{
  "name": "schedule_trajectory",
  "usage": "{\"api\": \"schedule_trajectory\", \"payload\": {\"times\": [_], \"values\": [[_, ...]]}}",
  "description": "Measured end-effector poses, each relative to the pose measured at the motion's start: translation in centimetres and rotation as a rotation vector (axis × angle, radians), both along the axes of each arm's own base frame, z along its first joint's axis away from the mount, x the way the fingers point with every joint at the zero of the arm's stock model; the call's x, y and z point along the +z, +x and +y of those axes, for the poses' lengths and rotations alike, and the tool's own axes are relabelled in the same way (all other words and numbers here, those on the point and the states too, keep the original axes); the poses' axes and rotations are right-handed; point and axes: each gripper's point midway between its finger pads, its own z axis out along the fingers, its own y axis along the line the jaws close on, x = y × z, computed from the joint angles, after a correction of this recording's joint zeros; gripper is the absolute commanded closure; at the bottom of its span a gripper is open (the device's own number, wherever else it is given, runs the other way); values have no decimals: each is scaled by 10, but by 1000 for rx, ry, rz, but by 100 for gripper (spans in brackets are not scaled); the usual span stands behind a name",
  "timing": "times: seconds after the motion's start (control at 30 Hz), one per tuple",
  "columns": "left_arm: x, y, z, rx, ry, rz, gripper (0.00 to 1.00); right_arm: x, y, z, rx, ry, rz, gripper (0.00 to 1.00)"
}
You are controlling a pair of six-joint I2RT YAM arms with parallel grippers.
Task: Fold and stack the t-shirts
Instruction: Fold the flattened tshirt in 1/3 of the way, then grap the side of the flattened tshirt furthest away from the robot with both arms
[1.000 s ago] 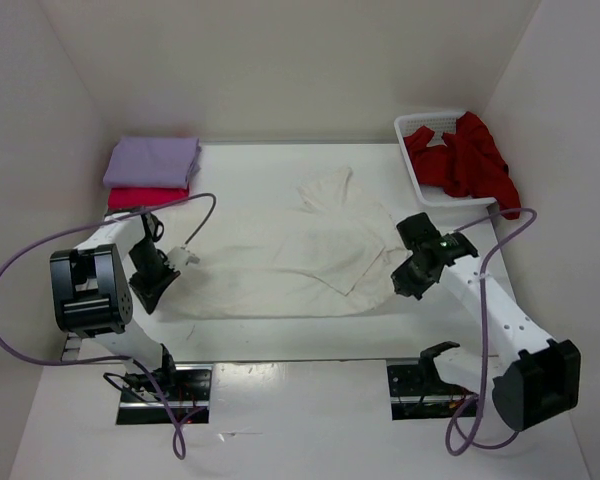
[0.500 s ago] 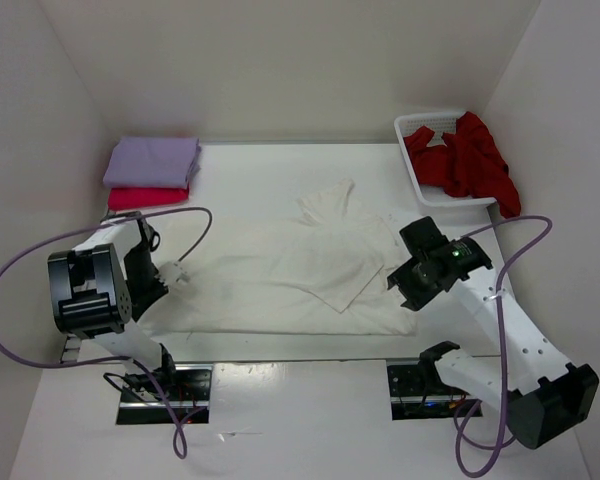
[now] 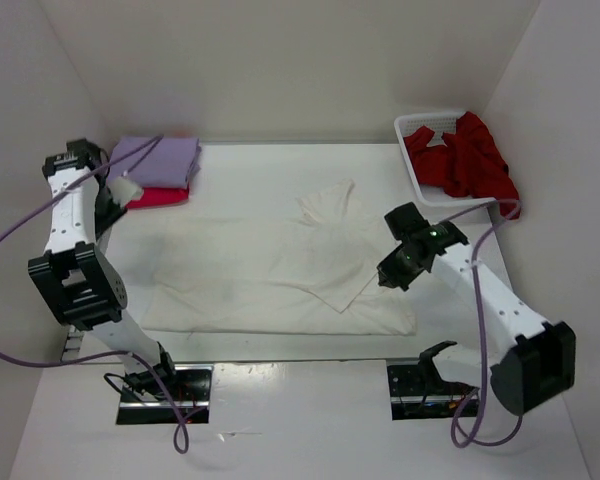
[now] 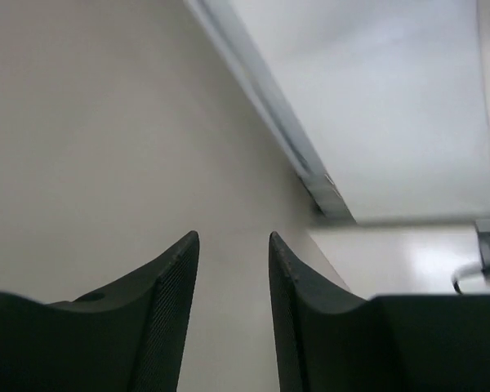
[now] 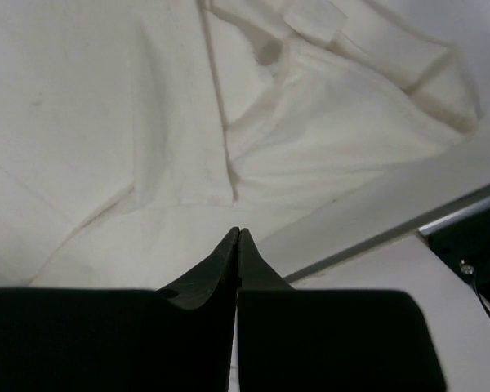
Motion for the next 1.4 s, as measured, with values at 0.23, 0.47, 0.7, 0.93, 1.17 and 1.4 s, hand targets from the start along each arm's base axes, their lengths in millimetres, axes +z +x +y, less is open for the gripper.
{"api": "schedule_trajectory", "payload": {"times": [0.23,0.47,0.7,0.93,1.17,1.4], "values": [[124,147,-127,-345,-162,-579,50,-79,23,10,82,18,98,100],[87,162,-324,-709,-573,-513,53,-120,22,-2,90,2,176,100],[-8,151,-410,-686,-635,-327,51,-121,33,-21,80,-27,148,100],[-49,134,-286,-416,-319,-357,49,-118,38,-28,63,-45,129,98],[-53,114,-160,-92,-188,-407,44,-17,133,-19,171,-82,-216,66],[-45,119,-90,141,-227,-524,42,49,273,3,308,-156,-438,54]]}}
